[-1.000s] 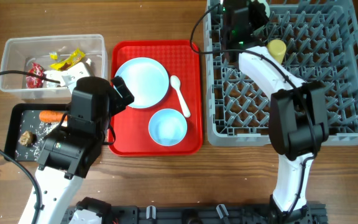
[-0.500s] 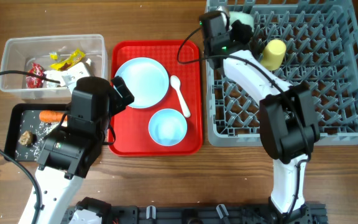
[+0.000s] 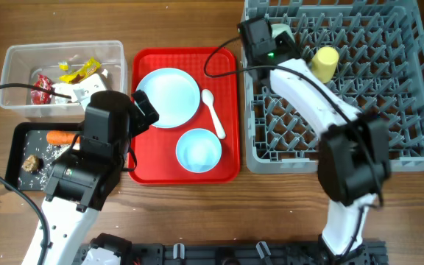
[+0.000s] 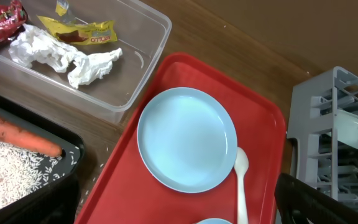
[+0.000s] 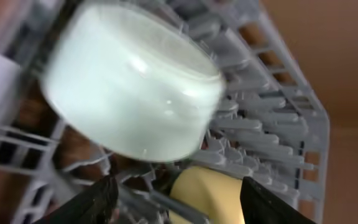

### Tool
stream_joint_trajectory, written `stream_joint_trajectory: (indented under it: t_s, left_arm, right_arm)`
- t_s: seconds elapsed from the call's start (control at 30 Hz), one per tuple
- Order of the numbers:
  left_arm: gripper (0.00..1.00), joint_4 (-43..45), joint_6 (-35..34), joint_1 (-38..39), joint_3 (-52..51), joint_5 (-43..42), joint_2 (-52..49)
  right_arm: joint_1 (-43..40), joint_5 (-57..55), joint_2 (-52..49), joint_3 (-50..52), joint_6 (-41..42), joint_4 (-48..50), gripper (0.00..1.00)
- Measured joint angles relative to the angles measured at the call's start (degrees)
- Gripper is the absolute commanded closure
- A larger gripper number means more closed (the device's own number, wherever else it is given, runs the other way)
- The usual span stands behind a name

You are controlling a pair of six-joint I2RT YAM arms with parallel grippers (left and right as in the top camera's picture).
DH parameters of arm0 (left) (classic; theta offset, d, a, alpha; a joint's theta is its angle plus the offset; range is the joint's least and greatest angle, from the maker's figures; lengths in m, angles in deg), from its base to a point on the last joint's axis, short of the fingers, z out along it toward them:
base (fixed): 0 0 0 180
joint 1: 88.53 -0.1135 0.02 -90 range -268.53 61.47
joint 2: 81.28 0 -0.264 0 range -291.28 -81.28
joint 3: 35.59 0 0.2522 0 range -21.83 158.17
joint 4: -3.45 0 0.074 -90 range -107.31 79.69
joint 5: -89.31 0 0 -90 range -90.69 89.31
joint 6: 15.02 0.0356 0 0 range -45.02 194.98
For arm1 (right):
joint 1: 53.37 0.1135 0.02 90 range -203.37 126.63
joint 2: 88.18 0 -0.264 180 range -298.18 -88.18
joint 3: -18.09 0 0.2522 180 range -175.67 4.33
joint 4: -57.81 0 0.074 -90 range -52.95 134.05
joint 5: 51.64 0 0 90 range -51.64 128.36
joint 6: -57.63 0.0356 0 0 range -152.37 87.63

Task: Sort waste into correct bins and load items into the dishwasher rack
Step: 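Carry the green bowl with the right gripper over the dish rack, then lower the green bowl into the rack and open the right gripper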

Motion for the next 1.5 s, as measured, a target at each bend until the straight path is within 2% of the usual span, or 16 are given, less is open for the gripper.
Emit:
stream_joint_trajectory:
  t_s: [0.03,0.1,0.13,0.17,0.2,0.33,0.5,0.73,1.2,1.5]
  left_arm:
    - [0.0,0.0,0.0,0.0,0.0,0.0,0.0]
    - [0.0,0.0,0.0,0.0,0.0,0.0,0.0]
    - [0.0,0.0,0.0,0.0,0.0,0.0,0.0]
    - [0.0,0.0,0.0,0.0,0.0,0.0,0.0]
    - [0.0,0.0,0.0,0.0,0.0,0.0,0.0]
    - [0.0,0.0,0.0,0.0,0.0,0.0,0.0]
    - [0.0,0.0,0.0,0.0,0.0,0.0,0.0]
    - [0.0,0.0,0.0,0.0,0.0,0.0,0.0]
    - [0.0,0.0,0.0,0.0,0.0,0.0,0.0]
    - [0.0,0.0,0.0,0.0,0.0,0.0,0.0]
  right_arm:
    - [0.1,1.4,2.3,0.0,0.9,-0.6,0.44]
    - [0.2,3.4,7.0,0.0,2.6,-0.8,0.63]
    - [0.2,4.7,9.9,0.0,3.7,-0.8,0.82]
    - [0.0,6.0,11.6,0.0,4.5,-0.7,0.93]
    - [-0.4,7.7,12.8,0.0,5.3,-0.5,0.96]
    - [-4.7,17.0,13.0,0.0,9.4,0.0,0.96]
    - [-14.6,33.4,10.5,0.0,15.8,6.4,0.95]
    - [-16.3,44.1,5.7,0.0,18.3,9.9,0.96]
    - [-16.2,48.0,1.4,0.0,18.5,7.2,0.96]
    - [-16.2,48.4,1.0,0.0,20.5,17.5,0.96]
